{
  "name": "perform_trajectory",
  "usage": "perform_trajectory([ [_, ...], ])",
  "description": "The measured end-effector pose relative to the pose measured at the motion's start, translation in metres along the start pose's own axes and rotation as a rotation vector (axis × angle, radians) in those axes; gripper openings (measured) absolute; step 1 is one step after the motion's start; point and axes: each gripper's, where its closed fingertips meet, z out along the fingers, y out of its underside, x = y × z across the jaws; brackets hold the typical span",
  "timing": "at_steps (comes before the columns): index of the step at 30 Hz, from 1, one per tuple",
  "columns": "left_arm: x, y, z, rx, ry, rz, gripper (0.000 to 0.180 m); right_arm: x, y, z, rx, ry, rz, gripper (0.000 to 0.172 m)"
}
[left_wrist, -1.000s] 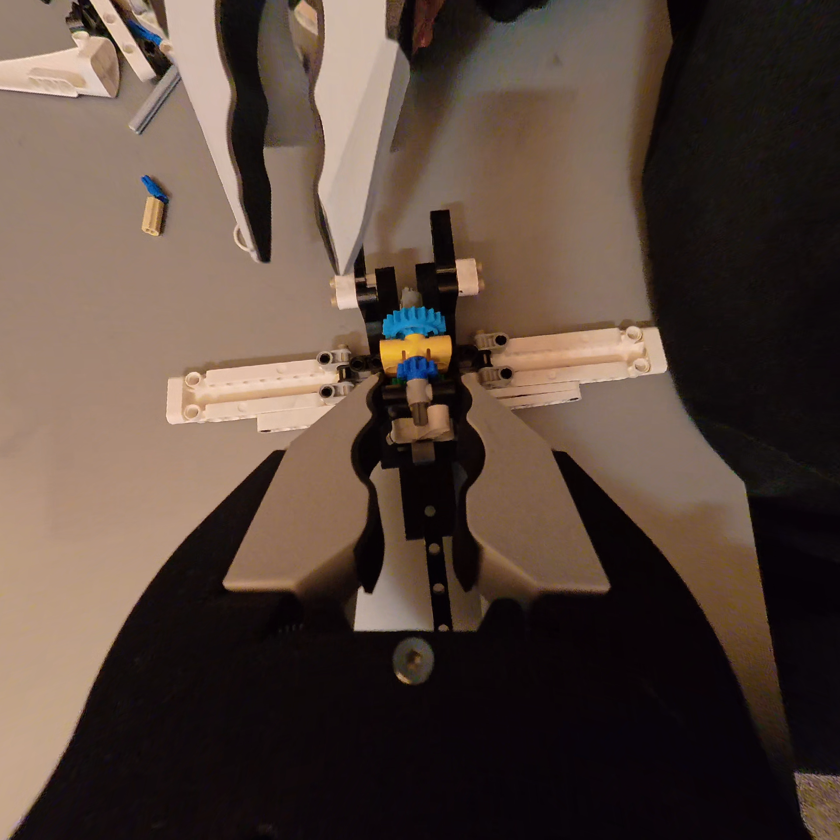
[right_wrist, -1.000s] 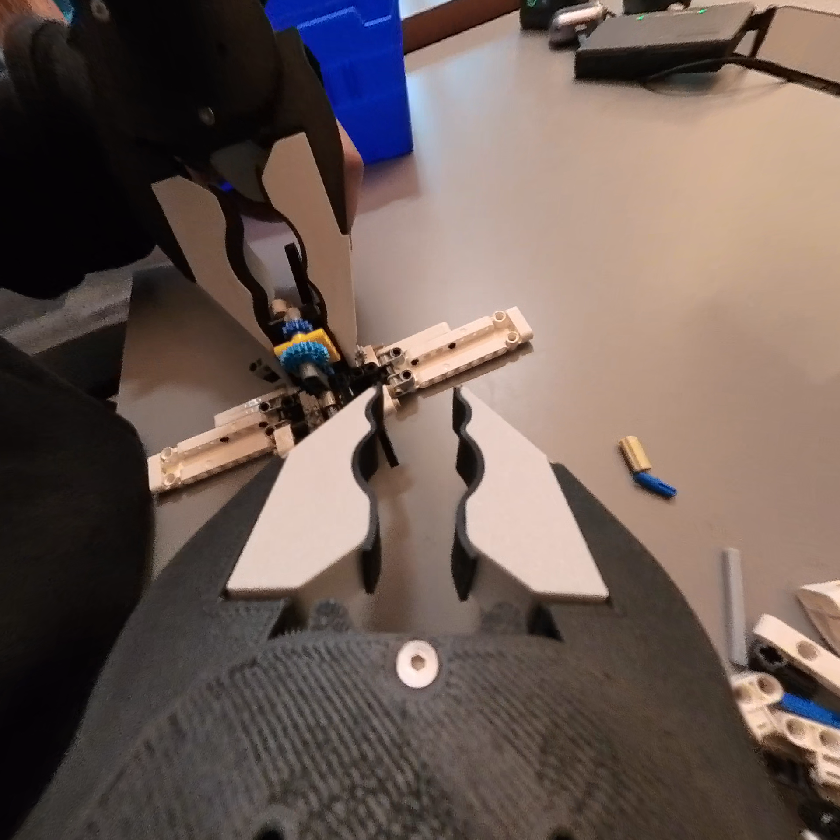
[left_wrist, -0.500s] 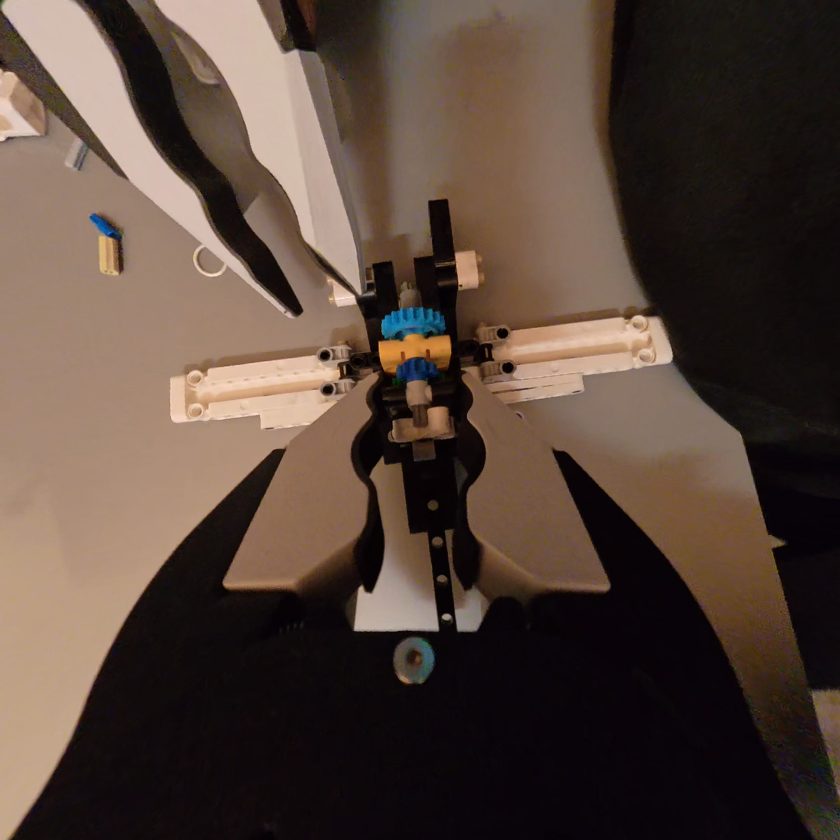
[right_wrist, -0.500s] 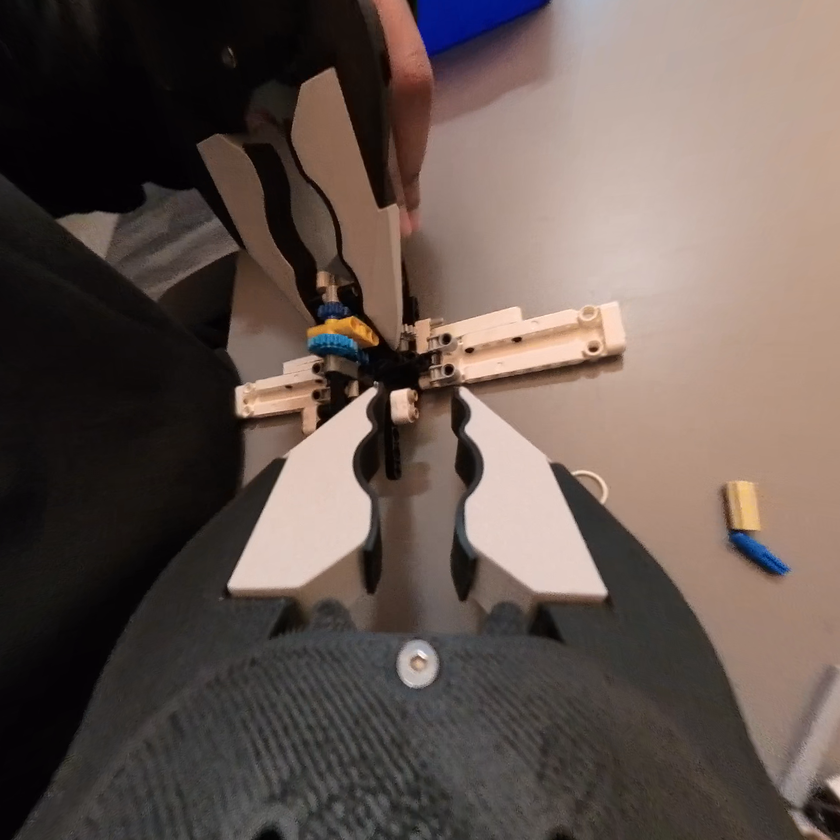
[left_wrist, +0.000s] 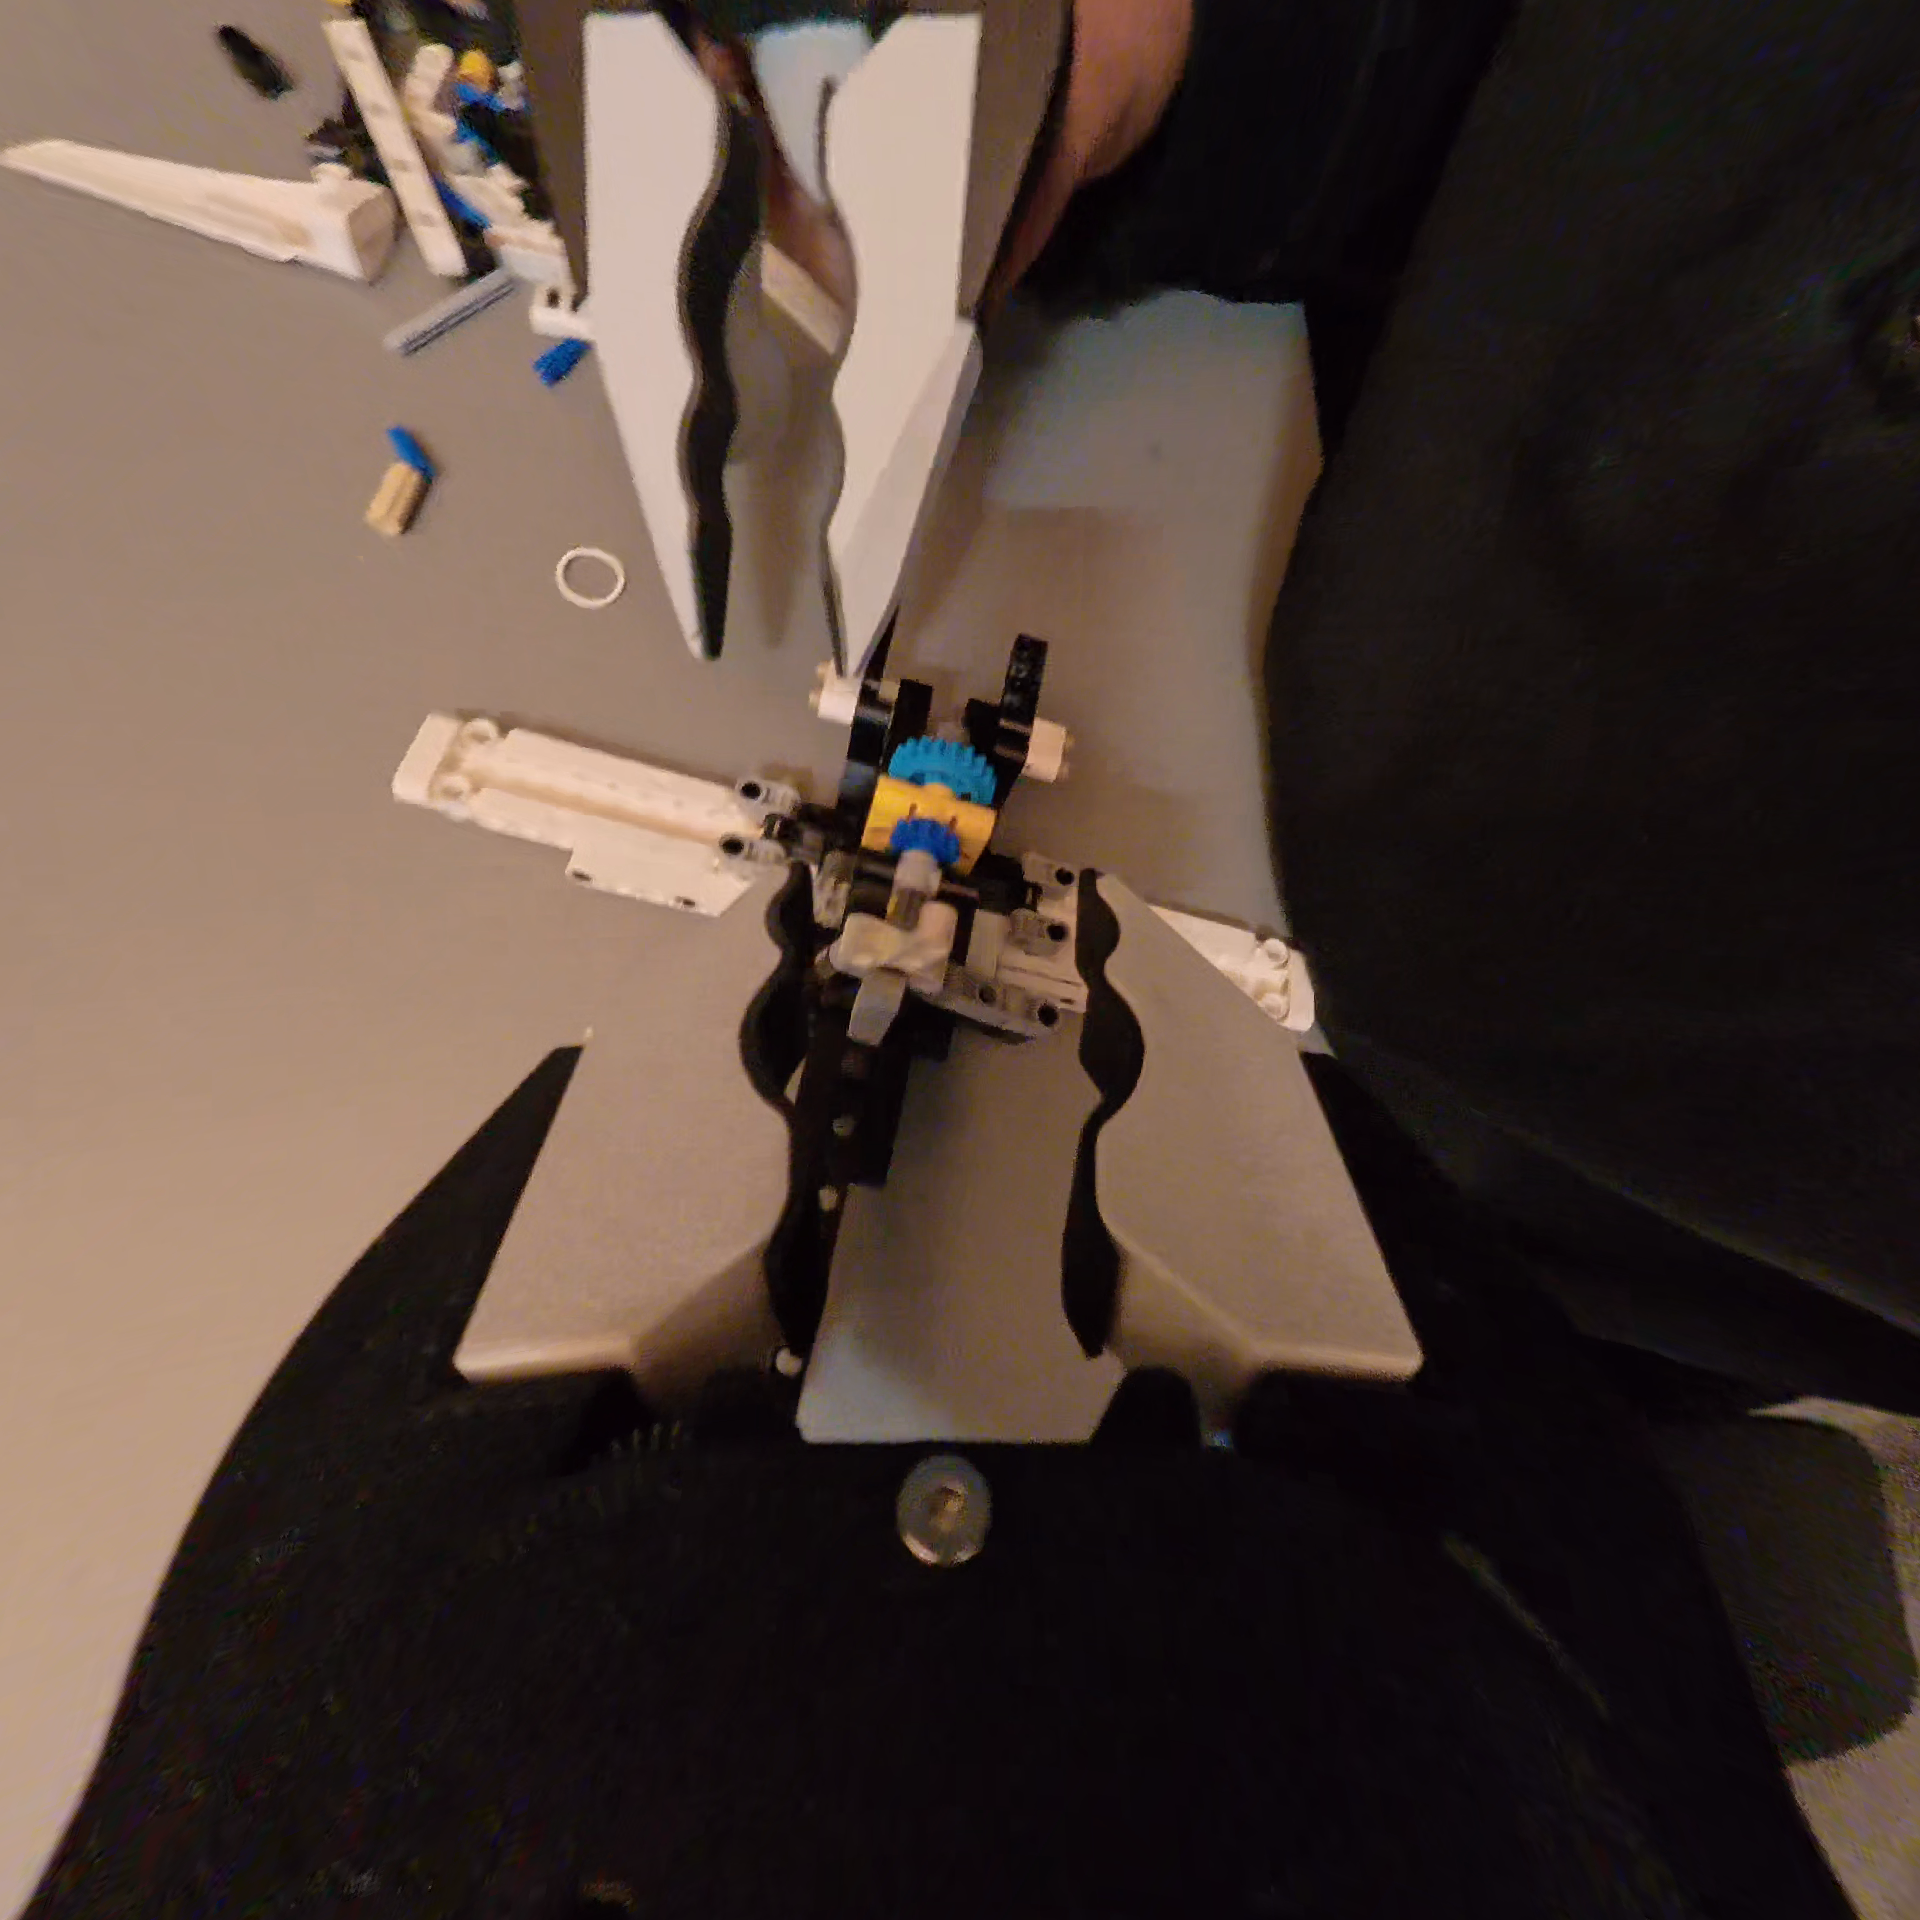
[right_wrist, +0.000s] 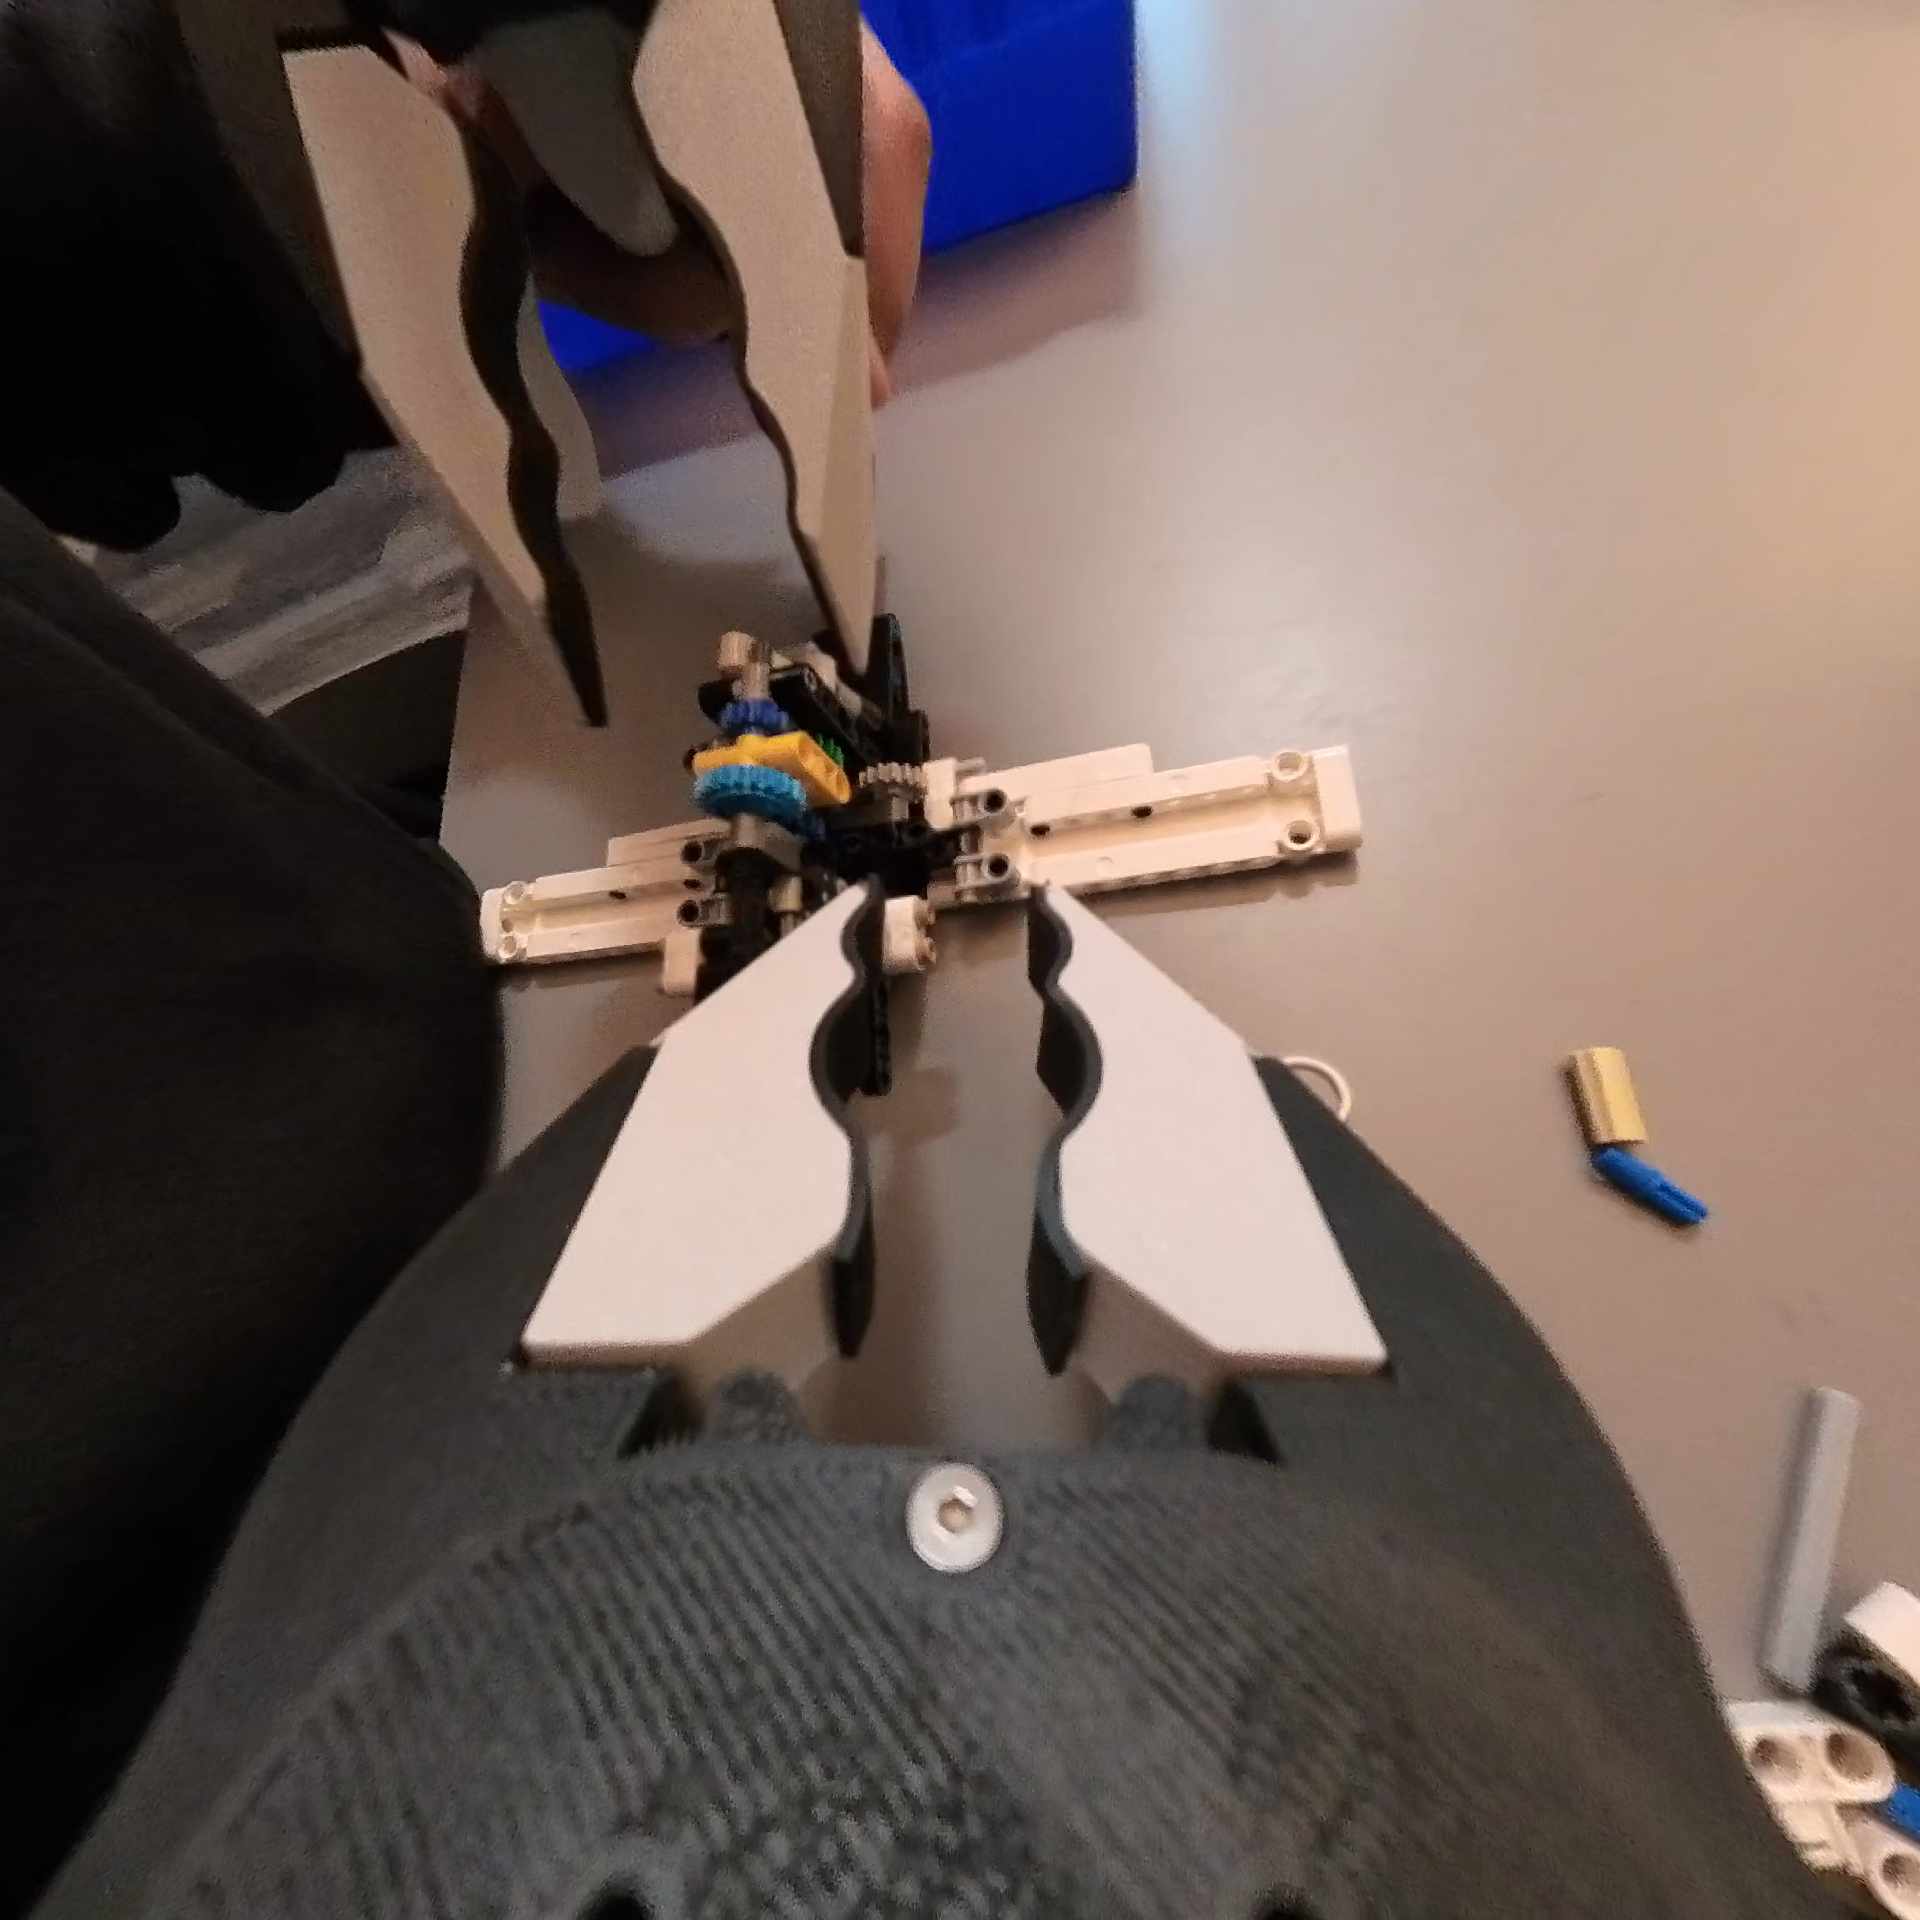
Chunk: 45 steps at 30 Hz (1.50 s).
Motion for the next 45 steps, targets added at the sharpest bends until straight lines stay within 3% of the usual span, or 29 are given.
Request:
perform_trajectory([
  [9, -0.005, 0.008, -0.004, 0.063, -0.182, -0.040, 0.026, -0.029, -0.035, -0.005, 0.210, -0.055, -0.034, 0.026],
  [18, -0.006, 0.008, 0.003, 0.054, -0.214, -0.010, 0.015, -0.044, -0.027, 0.015, 0.139, -0.035, -0.070, 0.028],
  [29, -0.006, 0.007, 0.004, 0.078, -0.227, -0.033, 0.015, -0.041, -0.019, 0.036, 0.023, 0.083, -0.178, 0.027],
  [45, -0.006, 0.009, 0.003, 0.079, -0.233, -0.046, 0.014, -0.038, -0.012, 0.027, 0.019, 0.117, -0.182, 0.023],
])
